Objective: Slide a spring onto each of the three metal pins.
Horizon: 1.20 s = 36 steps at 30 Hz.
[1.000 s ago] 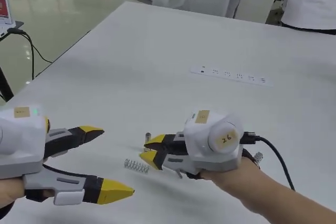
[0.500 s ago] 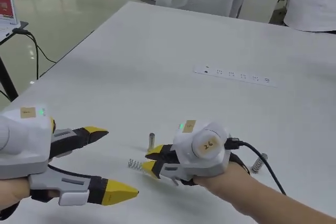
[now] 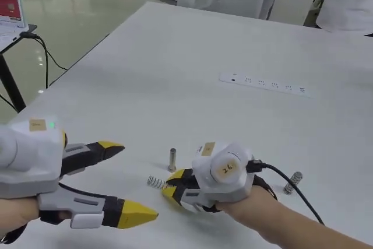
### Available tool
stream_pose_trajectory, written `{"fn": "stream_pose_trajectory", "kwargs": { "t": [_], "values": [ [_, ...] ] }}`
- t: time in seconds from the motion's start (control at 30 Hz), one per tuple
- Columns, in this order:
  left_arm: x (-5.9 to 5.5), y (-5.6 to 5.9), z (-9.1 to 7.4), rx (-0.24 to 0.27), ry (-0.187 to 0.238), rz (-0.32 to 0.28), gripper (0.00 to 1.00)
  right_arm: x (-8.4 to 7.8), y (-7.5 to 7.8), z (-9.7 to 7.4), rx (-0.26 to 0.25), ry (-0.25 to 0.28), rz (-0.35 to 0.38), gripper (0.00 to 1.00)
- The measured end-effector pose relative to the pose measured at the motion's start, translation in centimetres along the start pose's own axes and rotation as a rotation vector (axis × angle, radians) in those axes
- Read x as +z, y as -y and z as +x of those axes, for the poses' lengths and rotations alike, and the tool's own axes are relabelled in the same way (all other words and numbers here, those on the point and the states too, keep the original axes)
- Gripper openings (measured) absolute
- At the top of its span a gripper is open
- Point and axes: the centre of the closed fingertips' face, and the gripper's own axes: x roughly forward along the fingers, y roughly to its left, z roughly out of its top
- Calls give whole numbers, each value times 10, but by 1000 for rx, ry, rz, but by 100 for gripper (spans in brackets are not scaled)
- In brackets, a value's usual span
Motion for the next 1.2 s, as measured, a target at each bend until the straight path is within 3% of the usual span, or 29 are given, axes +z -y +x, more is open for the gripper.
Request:
{"fn": "stream_pose_trajectory", "kwargs": {
  "t": [0.33,0.57,0.9,1.2],
  "values": [
    [2,4,6,-6,18,-11,90,7,-4,-18,4,4,-55,8],
    [6,13,14,-34,26,-10,83,14,-6,-37,-1,20,-74,8],
    [8,13,17,-38,25,-3,78,18,-1,-71,-16,33,-106,8],
    [5,18,20,-50,8,8,75,20,2,-90,-29,46,-110,8]
  ]
}}
